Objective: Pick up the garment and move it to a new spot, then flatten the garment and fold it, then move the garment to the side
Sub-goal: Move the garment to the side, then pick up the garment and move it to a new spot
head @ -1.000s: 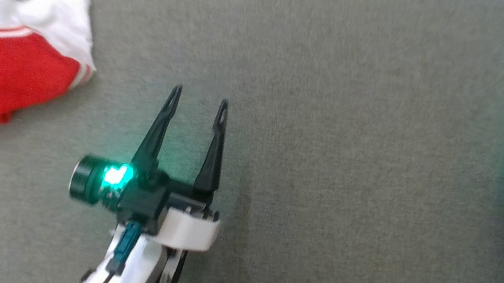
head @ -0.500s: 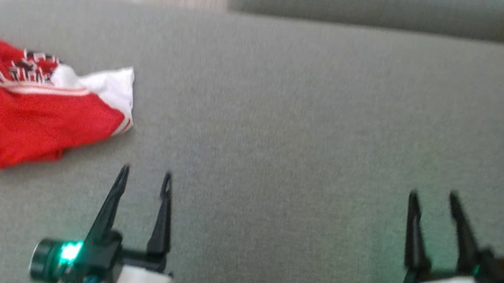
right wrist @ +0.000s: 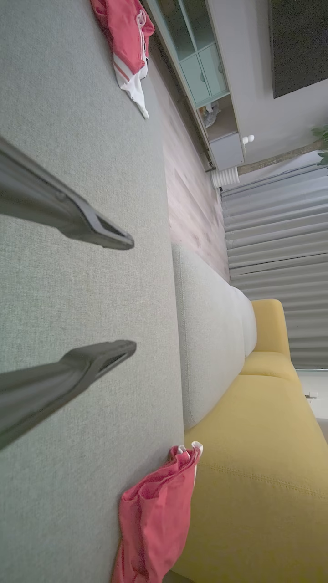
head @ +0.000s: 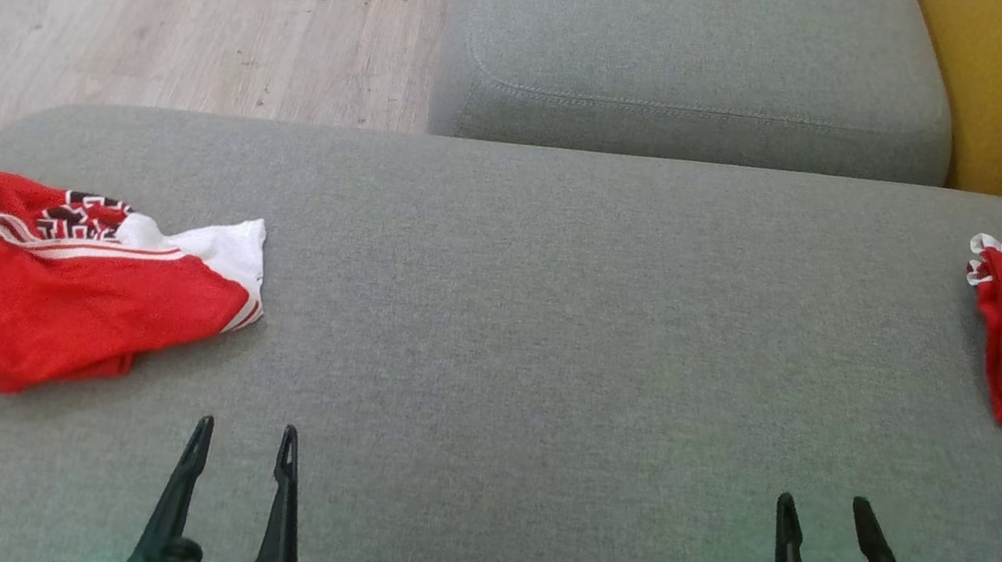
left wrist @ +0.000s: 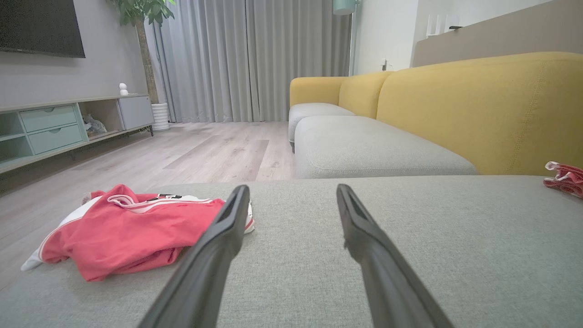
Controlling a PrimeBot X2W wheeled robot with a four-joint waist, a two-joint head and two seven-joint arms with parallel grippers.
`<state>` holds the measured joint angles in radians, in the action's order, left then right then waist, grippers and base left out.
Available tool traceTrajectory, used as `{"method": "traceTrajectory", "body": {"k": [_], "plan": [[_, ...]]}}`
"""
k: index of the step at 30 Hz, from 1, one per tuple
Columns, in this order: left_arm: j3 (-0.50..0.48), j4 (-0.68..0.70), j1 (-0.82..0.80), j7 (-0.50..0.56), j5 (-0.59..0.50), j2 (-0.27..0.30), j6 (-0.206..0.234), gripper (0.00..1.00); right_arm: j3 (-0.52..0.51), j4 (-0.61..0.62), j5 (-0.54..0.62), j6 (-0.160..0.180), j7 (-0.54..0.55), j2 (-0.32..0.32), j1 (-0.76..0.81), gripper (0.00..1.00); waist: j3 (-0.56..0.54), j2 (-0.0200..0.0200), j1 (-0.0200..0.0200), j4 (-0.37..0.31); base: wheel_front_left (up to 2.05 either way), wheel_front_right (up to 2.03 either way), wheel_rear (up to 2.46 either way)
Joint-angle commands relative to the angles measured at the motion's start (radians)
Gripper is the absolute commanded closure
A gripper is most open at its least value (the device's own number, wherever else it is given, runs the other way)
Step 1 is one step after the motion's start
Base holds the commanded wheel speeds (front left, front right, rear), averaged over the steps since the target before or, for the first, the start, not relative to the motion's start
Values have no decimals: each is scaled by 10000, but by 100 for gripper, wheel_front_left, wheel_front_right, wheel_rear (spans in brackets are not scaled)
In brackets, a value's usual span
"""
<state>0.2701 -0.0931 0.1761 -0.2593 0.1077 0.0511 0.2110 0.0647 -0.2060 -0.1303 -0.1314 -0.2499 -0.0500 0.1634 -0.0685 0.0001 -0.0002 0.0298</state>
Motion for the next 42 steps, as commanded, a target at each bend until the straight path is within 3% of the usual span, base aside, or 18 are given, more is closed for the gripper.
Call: {"method": "traceTrajectory", "body": {"k": [1,19,25,42], "plan": [[-365,408,-303,-24,-91,-9,-16,0,272,327,75,7,-117,-33,-204,0,-28,-1,2,25,0,0,0],[-335,472,-257,-24,-338,-9,-187,0,203,359,97,7,-118,-6,-110,0,104,-1,2,174,0,0,0],[-240,438,-385,-24,-341,-9,-188,0,90,387,70,7,-118,-4,-163,0,310,-1,2,504,0,0,0],[-67,656,-484,-24,-279,-9,173,0,293,413,173,7,-118,-26,-611,0,1140,-1,2,4318,0,0,0]]}}
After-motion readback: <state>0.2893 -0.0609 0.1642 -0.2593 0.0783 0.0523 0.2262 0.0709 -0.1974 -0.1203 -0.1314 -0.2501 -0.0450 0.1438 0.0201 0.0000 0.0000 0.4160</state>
